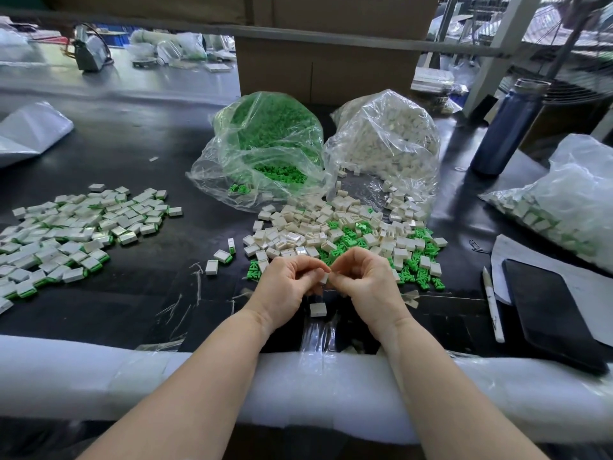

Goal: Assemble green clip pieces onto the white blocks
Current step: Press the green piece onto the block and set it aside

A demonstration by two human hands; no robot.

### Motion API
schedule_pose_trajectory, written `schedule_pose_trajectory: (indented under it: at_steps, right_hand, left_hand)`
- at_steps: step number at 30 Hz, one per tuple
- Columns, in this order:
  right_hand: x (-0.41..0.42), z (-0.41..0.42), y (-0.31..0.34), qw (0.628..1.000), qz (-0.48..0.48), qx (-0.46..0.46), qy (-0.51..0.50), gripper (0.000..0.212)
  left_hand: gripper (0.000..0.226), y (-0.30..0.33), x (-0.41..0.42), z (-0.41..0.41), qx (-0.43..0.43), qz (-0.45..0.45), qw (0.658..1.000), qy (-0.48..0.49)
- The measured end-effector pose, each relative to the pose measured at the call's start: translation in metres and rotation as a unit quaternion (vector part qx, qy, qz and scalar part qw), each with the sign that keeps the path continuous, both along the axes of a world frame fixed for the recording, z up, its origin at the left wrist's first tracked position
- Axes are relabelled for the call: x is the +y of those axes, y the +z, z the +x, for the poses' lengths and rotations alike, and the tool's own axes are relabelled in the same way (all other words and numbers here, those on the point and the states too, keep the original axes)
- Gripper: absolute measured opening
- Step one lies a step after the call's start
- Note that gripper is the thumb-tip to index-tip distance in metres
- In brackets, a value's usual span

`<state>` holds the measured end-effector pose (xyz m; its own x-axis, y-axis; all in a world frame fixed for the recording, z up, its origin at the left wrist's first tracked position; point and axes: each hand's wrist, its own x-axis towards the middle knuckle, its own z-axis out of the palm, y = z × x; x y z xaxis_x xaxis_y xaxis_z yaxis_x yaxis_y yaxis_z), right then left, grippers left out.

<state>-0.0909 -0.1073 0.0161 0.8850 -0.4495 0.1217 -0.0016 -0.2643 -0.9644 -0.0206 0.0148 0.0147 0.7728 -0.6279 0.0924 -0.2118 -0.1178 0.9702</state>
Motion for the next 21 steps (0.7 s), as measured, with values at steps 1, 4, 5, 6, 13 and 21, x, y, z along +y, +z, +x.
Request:
schedule_pose_trajectory:
  at_steps: [1, 4, 5, 6, 13, 21]
  right_hand:
    - [0.0002, 0.0006, 0.0001, 1.0, 0.006, -0.005, -0.004, 0.021]
    - [-0.001, 0.0019, -0.0004, 0.999, 0.021, -0.023, -0.019, 0.016]
    - [-0.0016, 0.0022, -0.0005, 0.999, 0.019, -0.026, -0.022, 0.015]
    - [-0.002, 0.0024, -0.0007, 0.999, 0.016, -0.028, -0.023, 0.015]
    - [-0.0026, 0.0021, -0.0029, 0.999, -0.003, -0.037, -0.035, 0.012]
    - [-0.0024, 0.0034, -0.0049, 0.998, -0.036, -0.011, -0.047, 0.009]
  left_hand:
    - [0.016, 0.0006, -0.0002, -0.0012, -0.001, -0.011, 1.0, 0.006]
    - [0.016, 0.0023, -0.0011, -0.0038, -0.012, -0.034, 0.999, 0.009]
    - [0.018, 0.0021, -0.0013, -0.0039, -0.024, -0.027, 0.999, 0.006]
    - [0.02, 0.0015, -0.001, -0.0038, -0.033, -0.019, 0.999, 0.003]
    - [0.009, -0.0016, -0.0017, -0.001, -0.031, -0.007, 0.999, 0.025]
    - [0.008, -0.0007, -0.002, 0.001, 0.013, -0.014, 1.0, 0.022]
